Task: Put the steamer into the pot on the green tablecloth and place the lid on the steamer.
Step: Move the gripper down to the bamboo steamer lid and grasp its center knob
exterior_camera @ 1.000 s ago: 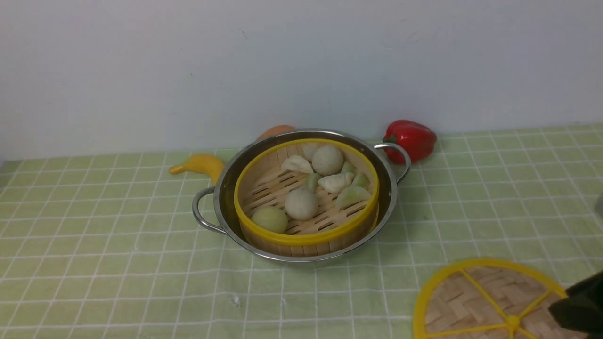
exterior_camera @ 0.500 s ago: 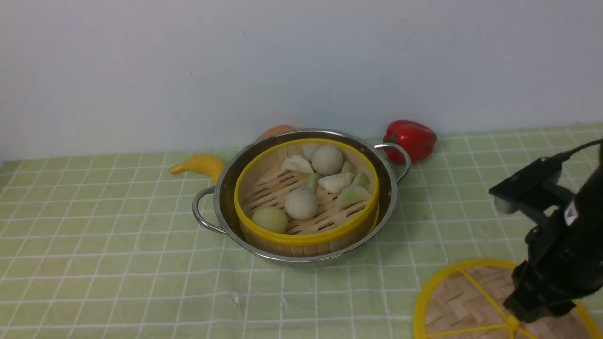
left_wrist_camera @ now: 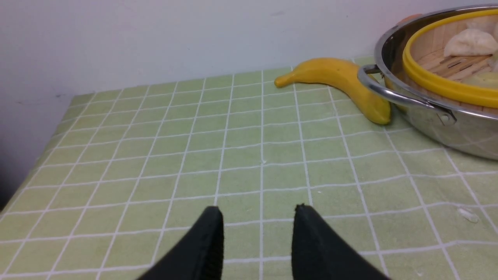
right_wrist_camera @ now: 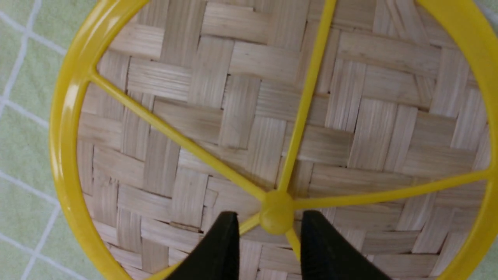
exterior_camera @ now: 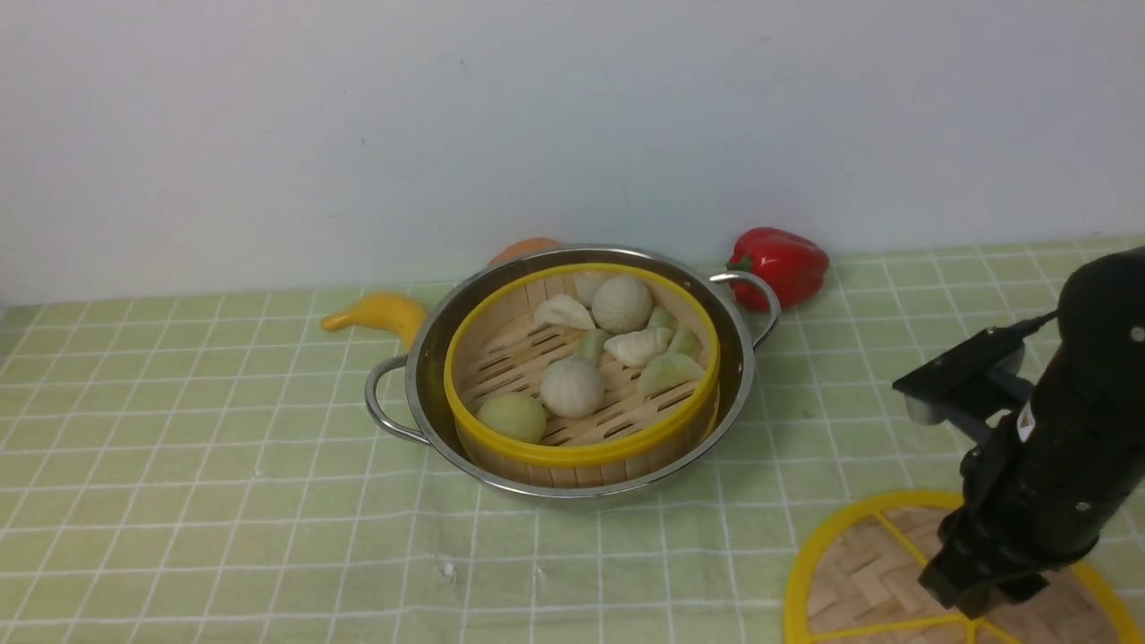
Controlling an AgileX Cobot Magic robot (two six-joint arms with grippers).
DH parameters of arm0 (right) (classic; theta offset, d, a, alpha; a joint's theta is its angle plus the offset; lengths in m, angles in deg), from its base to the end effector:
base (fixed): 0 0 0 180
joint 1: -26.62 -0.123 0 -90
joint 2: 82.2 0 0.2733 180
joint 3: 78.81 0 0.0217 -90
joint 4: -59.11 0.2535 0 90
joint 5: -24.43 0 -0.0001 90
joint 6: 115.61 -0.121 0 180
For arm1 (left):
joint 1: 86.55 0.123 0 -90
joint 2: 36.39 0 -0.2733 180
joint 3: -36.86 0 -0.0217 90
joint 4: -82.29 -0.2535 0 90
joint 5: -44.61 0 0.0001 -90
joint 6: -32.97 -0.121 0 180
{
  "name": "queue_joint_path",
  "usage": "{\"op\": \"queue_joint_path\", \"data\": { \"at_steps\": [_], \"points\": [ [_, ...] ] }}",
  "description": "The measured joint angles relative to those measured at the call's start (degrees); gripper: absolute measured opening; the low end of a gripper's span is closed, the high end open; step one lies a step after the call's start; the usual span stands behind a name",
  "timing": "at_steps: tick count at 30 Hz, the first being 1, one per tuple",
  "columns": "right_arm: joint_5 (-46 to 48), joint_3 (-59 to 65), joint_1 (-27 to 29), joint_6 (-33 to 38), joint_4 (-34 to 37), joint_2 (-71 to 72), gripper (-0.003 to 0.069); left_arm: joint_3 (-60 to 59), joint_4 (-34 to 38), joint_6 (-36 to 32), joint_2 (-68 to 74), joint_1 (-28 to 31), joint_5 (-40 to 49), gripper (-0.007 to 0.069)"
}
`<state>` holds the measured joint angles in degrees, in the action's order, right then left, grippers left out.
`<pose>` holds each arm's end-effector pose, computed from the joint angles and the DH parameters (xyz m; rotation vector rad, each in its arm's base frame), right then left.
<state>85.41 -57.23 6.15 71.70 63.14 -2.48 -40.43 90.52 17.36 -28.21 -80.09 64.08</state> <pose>0.2500 0.1012 0.1559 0.6869 -3.0068 -0.0842 0.0974 0.0052 0.1727 0.0558 1.8292 0.1322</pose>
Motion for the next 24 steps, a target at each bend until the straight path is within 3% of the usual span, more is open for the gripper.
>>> {"op": "queue_joint_path", "data": {
  "at_steps": [11, 16, 24],
  "points": [
    [0.2, 0.0, 0.0, -2.0, -2.6, -5.0, 0.0239, 0.0, 0.0, 0.0, -0.1, 0.0, 0.0, 0.0243],
    [1.0, -0.1, 0.0, -3.1, -2.7, -5.0, 0.0143, 0.0, 0.0, 0.0, -0.1, 0.0, 0.0, 0.0243],
    [2.1, -0.7, 0.0, -5.7, -3.2, -3.7, 0.0146, 0.0, 0.0, 0.0, -0.1, 0.0, 0.0, 0.0243]
  ]
}}
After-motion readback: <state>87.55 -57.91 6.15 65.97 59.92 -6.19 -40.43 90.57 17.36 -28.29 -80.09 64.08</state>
